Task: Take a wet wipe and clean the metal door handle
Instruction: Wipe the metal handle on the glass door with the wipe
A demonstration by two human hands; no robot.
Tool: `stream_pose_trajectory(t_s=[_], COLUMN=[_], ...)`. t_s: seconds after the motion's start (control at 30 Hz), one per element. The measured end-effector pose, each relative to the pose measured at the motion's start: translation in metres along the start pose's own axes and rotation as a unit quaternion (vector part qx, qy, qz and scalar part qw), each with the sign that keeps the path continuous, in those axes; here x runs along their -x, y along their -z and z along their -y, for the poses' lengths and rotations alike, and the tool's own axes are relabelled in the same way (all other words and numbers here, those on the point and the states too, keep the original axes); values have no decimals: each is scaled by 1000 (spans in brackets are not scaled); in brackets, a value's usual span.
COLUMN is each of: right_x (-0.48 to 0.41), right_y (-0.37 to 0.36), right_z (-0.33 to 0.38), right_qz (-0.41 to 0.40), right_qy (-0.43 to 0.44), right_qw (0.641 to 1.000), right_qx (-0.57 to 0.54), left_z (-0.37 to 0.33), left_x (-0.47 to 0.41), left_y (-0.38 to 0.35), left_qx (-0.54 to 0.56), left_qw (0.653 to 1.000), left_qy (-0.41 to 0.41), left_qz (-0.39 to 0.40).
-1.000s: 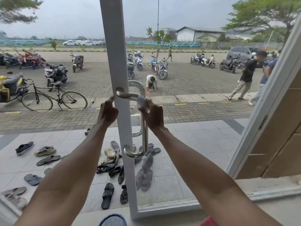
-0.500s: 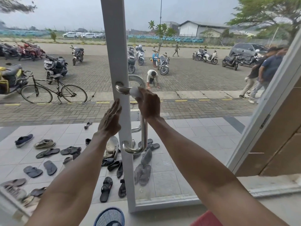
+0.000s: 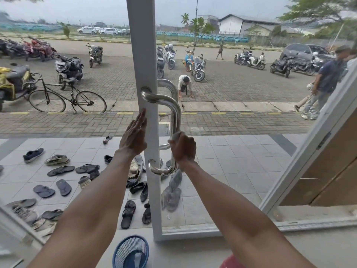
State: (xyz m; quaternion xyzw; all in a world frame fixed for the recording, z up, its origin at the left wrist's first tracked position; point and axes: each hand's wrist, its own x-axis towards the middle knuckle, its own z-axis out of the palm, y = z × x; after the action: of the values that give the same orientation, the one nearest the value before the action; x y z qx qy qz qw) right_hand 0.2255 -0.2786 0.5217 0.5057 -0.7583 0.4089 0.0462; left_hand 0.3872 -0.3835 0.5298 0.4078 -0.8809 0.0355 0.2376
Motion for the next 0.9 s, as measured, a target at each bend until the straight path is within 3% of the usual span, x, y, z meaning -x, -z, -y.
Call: stream_pose_trajectory(t_s=[0.17, 0.3, 0.5, 0.6, 0.73, 0.9], right_x=[-30, -30, 17, 40, 55, 40], right_y=[22, 26, -11, -42, -62, -59], right_z=[26, 28, -7, -34, -52, -34], right_qz=[-84, -80, 11, 67, 100, -43], right_qy=[45, 64, 14, -50, -101, -80], right_qw=[995, 995, 999, 993, 989, 993], right_qx=[-35, -8, 27, 78, 35, -70], left_z=[-10, -26, -28, -24, -18, -13], left_x=[1, 1, 0, 0, 4, 9], left_y=[0, -1, -14, -24, -36, -41], left_qx=[9, 38, 32, 24, 16, 10], left_qw=[1000, 998, 998, 998, 999, 999], left_qy=[23, 51, 58, 54, 43, 41], left_qz=[3, -4, -14, -24, -18, 2])
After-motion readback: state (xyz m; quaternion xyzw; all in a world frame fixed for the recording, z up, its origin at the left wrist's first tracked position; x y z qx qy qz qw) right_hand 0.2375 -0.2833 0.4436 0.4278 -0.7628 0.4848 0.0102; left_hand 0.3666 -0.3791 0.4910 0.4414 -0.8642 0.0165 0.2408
